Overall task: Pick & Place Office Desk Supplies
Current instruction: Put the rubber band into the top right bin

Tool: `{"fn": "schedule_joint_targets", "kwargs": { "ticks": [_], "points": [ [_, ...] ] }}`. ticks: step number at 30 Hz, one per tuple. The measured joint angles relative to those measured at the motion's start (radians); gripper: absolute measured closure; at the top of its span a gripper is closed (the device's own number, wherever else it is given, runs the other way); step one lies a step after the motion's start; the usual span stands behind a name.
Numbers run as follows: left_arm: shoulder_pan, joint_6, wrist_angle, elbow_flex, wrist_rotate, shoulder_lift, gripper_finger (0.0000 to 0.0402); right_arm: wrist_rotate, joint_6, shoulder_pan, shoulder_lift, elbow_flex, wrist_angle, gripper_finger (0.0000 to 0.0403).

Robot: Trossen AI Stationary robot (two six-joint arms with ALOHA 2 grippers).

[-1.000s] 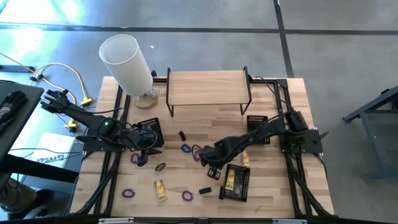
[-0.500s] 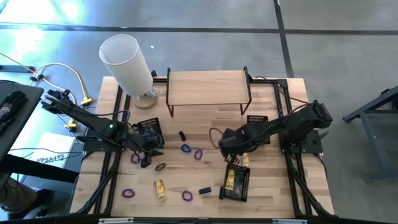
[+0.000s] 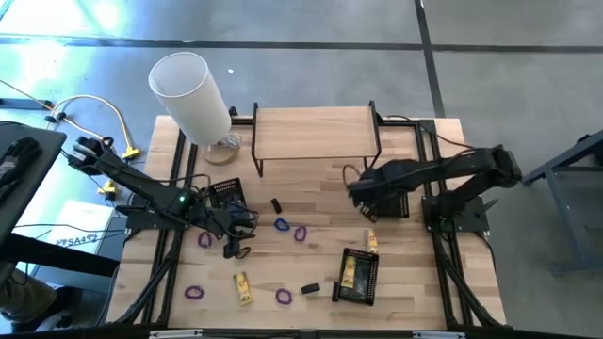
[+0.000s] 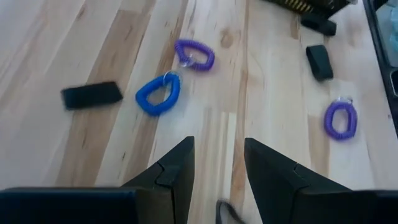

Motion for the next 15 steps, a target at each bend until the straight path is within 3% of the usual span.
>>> {"fn": "schedule_joint_targets", "kwargs": {
  "ticks": [8,15],
  "points": [
    [0.0,0.081,0.107,0.0,0.002,0.042,0.0268,-0.084,0.025,-0.137,-0.055,-0.236,0.124,0.04],
    [-0.006,0.074,0.123,-0.001,0.004,0.069,0.0268,-0.151,-0.047,-0.239,-0.052,-0.363,0.272,0.04]
  ]
}}
